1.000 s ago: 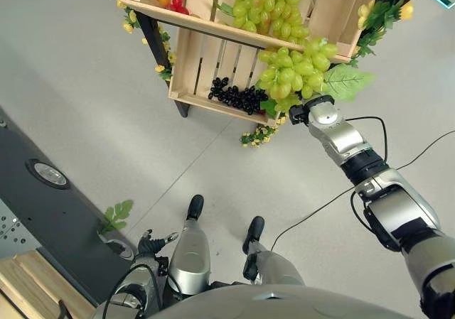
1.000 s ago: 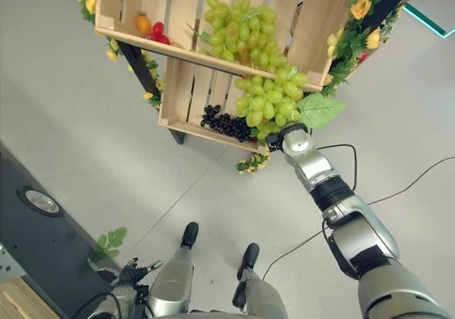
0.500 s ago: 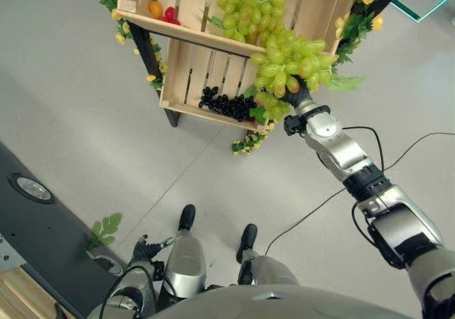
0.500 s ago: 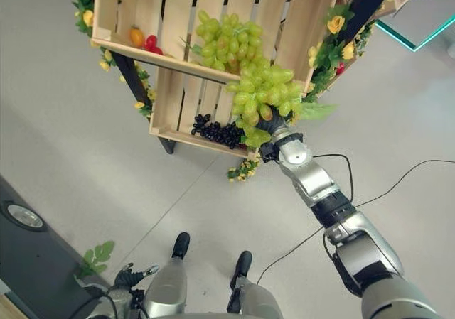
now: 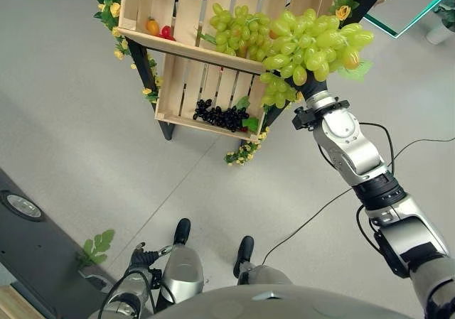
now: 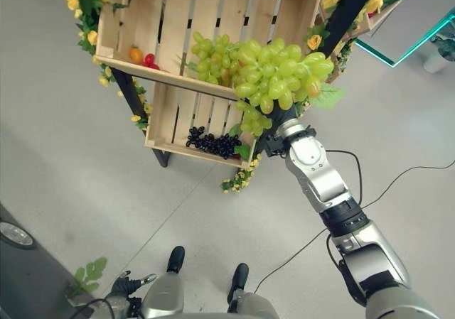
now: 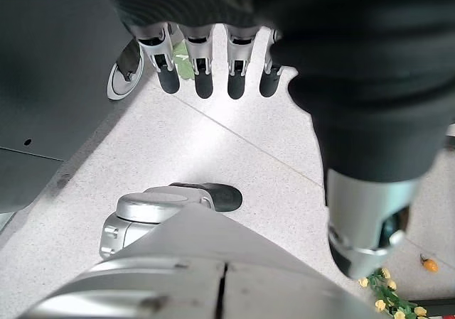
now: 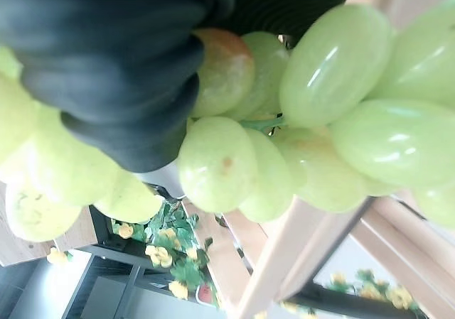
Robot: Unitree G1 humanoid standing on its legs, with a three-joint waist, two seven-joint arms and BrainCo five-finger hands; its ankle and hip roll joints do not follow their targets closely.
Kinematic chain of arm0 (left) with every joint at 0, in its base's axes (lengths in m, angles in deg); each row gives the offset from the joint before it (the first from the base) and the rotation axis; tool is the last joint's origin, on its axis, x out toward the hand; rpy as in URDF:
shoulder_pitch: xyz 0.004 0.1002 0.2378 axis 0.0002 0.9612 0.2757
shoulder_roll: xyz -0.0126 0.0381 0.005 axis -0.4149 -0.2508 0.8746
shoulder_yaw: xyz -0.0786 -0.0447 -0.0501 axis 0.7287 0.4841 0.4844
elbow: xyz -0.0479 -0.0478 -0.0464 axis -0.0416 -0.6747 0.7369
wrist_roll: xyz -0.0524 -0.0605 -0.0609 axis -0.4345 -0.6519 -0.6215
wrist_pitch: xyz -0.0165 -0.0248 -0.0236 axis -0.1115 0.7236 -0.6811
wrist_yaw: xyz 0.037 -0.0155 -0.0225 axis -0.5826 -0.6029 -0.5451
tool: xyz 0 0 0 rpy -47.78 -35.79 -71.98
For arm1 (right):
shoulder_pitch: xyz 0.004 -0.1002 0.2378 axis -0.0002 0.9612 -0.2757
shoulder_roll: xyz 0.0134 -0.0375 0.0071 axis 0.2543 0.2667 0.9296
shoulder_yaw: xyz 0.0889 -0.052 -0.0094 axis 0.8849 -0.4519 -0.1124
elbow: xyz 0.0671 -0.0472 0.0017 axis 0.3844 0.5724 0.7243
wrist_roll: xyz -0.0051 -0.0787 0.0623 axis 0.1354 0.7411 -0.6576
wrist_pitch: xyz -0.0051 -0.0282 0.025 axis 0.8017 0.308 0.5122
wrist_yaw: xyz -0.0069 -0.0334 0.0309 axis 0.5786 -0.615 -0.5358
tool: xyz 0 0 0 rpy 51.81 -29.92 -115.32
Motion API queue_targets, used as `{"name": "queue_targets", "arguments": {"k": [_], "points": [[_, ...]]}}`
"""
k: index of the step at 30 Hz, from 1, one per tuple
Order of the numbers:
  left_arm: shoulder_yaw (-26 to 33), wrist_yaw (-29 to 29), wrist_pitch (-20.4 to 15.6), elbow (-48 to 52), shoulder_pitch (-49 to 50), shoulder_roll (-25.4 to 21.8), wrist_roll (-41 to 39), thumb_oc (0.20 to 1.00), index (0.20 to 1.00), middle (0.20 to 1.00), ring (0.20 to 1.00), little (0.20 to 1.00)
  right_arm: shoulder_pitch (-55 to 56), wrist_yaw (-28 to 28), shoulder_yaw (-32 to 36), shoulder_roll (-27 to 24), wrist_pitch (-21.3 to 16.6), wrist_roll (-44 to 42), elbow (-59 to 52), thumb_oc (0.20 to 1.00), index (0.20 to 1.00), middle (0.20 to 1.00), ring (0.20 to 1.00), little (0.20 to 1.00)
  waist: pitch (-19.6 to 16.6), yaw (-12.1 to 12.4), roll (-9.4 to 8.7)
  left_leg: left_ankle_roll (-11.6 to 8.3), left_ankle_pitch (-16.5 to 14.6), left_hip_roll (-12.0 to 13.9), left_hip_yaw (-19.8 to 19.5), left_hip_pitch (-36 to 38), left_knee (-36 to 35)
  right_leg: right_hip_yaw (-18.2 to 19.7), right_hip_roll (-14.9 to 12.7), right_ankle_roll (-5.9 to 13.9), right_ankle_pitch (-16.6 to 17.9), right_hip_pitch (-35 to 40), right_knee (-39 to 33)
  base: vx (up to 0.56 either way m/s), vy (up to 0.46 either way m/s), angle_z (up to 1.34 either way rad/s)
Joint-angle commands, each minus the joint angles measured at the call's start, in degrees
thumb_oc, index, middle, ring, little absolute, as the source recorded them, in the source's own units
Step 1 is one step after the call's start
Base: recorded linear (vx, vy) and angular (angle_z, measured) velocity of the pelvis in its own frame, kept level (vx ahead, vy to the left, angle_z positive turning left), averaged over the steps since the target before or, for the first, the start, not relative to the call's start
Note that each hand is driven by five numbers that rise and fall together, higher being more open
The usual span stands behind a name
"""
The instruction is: Pick up the fruits from the basket on one side to the basket on the other side
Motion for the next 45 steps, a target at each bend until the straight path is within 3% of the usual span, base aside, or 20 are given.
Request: {"name": "queue_targets", "arguments": {"k": [1, 10, 20, 34, 45], "points": [[-0.1, 0.0, 0.0, -3.8, -1.0, 0.2, 0.4, 1.000, 1.000, 1.000, 1.000, 1.000, -8.4, 1.4, 2.8, -4.4, -5.1, -2.6, -3.1, 0.200, 0.200, 0.200, 0.200, 0.200, -1.4, -0.3, -0.98, 2.62, -2.8, -2.6, -1.9, -0.6, -0.1, 0.4, -2.5, 5.02, -1.0, 1.3, 0.2, 0.01, 0.005, -0.05], [-1.6, 0.2, -0.4, -3.8, -0.9, -0.5, -1.2, 1.000, 1.000, 1.000, 1.000, 1.000, -19.7, 2.9, -2.3, -8.6, -4.0, -3.8, 6.4, 0.200, 0.200, 0.200, 0.200, 0.200, -1.1, 0.4, -1.47, 2.73, -2.9, -2.9, -1.9, -1.1, 0.1, 0.1, -2.5, 5.07, -0.8, 1.1, 0.2, 0.01, 0.001, -0.03], [-3.6, 1.0, -1.4, -4.8, -1.4, -1.1, -4.7, 1.000, 1.000, 1.000, 1.000, 1.000, -34.4, 4.4, -9.0, -8.5, -2.2, -5.3, 23.3, 0.200, 0.200, 0.200, 0.200, 0.200, 0.0, 1.3, -1.33, 2.59, -2.2, -2.9, -2.5, -2.9, 0.1, -0.3, -2.5, 5.22, -0.3, -0.3, 0.2, 0.00, 0.002, 0.02], [-6.2, 0.6, -2.8, -5.2, -2.3, -1.2, -7.3, 1.000, 1.000, 1.000, 1.000, 1.000, -44.2, 6.4, -11.0, -8.9, -2.2, -6.1, 37.5, 0.200, 0.200, 0.200, 0.200, 0.200, 1.7, 2.5, -0.87, 1.77, -0.7, -2.7, -4.3, -6.5, -0.4, -2.1, -2.5, 5.35, -0.2, -2.4, 0.2, 0.01, 0.003, 0.07], [-8.8, -0.3, -3.7, -5.2, -3.3, -1.9, -7.8, 1.000, 1.000, 1.000, 1.000, 1.000, -54.2, 7.2, -12.6, -7.8, -1.4, -5.1, 57.5, 0.200, 0.200, 0.200, 0.200, 0.200, 2.7, 4.3, -0.19, 0.98, 0.4, -2.8, -6.3, -8.9, -0.7, -3.8, -2.4, 5.27, -0.5, -3.7, 0.2, 0.01, -0.002, 0.10]]}}
